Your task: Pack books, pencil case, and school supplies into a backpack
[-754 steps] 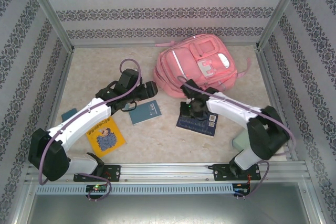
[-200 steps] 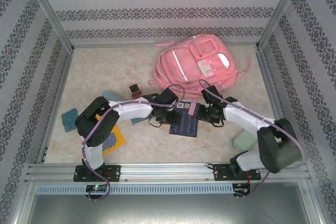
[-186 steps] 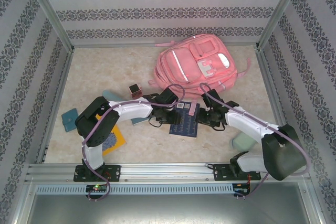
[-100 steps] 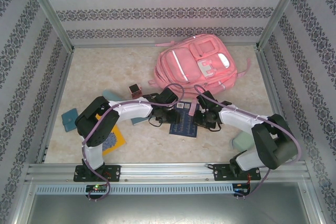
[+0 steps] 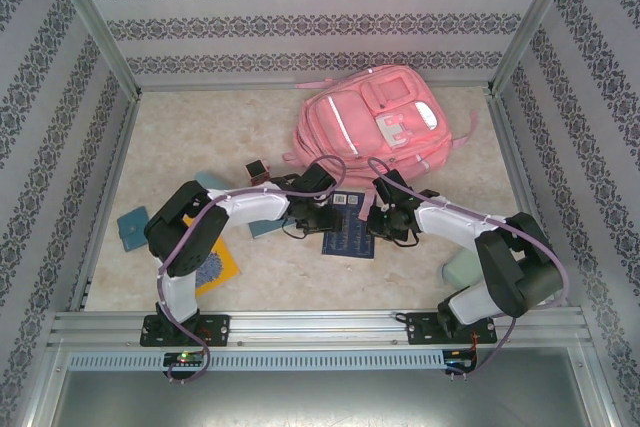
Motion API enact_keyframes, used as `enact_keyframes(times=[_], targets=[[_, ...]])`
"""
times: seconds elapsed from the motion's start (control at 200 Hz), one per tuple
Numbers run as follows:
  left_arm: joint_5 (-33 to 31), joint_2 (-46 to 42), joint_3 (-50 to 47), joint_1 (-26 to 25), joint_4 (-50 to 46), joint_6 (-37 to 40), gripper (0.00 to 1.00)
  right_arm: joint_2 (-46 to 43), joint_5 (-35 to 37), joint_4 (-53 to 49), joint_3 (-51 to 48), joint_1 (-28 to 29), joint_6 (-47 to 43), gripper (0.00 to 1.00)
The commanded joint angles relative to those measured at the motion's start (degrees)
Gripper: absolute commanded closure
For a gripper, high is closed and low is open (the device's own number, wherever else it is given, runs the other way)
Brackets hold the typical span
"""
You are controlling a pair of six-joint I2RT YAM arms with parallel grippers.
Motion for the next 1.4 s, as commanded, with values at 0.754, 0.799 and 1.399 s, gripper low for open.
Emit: enact_keyframes(times=[0.754,0.799,1.399], targets=[[18.24,-0.62,-6.82,3.17,31.33,-13.05,0.68,-0.61,-0.86,0.00,-1.34,-0.46,-0.02,0.84],[17.72,-0.39,-6.53,3.17,30.20,-12.73,0.70,-0.71,-0.67,-0.20,-1.34,-0.62,-0.03,0.84],[10.13,-14.24,-9.53,4.66,15.61,-5.19,1.00,-8.78,7.92,-10.30,14.57,-2.78,-15.99,0.58]])
